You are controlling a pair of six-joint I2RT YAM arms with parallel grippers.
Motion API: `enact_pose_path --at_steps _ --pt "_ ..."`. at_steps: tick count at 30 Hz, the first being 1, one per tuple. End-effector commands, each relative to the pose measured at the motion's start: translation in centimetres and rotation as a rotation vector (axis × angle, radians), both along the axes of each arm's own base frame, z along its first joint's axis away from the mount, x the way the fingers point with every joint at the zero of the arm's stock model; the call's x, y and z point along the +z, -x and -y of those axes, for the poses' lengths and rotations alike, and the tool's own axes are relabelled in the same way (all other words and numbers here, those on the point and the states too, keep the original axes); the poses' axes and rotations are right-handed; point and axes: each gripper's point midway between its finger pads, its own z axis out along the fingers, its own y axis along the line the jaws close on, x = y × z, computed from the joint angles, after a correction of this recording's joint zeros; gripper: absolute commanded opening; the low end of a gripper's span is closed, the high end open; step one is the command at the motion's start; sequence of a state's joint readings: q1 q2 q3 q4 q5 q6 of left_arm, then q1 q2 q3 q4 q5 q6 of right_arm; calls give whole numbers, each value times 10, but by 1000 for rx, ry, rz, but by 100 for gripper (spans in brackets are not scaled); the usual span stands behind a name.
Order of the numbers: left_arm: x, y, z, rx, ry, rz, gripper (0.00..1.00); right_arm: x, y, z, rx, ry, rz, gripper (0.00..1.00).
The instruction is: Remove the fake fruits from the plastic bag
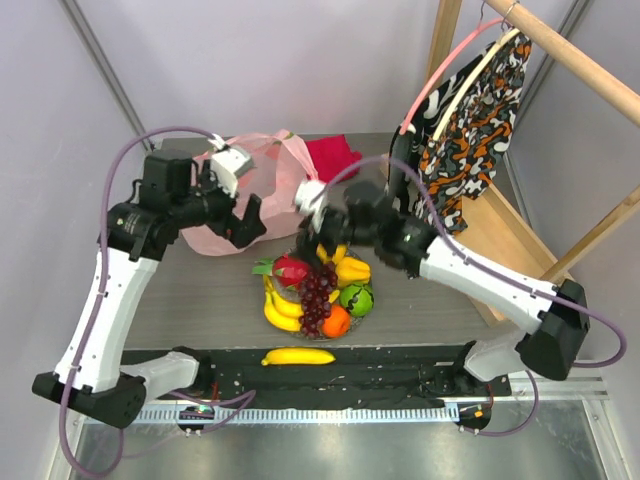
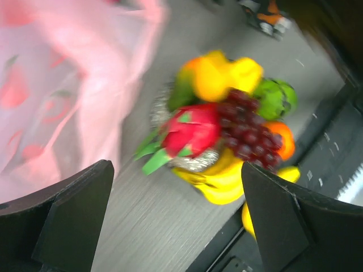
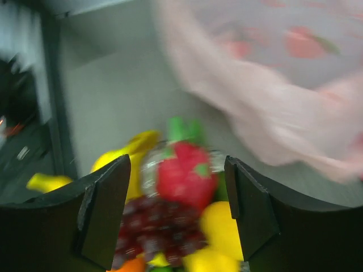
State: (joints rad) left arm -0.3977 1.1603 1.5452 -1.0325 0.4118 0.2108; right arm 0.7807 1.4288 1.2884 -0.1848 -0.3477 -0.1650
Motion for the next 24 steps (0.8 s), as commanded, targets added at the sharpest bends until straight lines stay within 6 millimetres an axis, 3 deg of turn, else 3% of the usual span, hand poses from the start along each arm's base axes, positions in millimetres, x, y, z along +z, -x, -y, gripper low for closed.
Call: enact_pose_path --at_steps 1,4,6,9,10,14,17,24 --pt "12 -24 -23 186 131 -13 100 -44 104 -22 346 191 105 74" --pt "22 -20 -35 260 209 16 100 -53 124 -43 423 198 103 72" --pt "18 -22 -53 359 232 3 100 -67 138 -51 490 240 80 69" --pt "17 -16 -77 469 221 36 100 -102 177 -65 628 322 56 70" --pt "21 -9 -82 484 221 59 100 -123 192 -68 664 358 21 72" --pt "26 12 -94 541 269 99 100 -154 217 -79 722 389 -35 74" --pt "24 27 -102 589 303 104 100 -165 234 -89 769 395 -48 74" --pt "24 46 -106 621 346 122 100 -206 238 -107 707 438 -91 75"
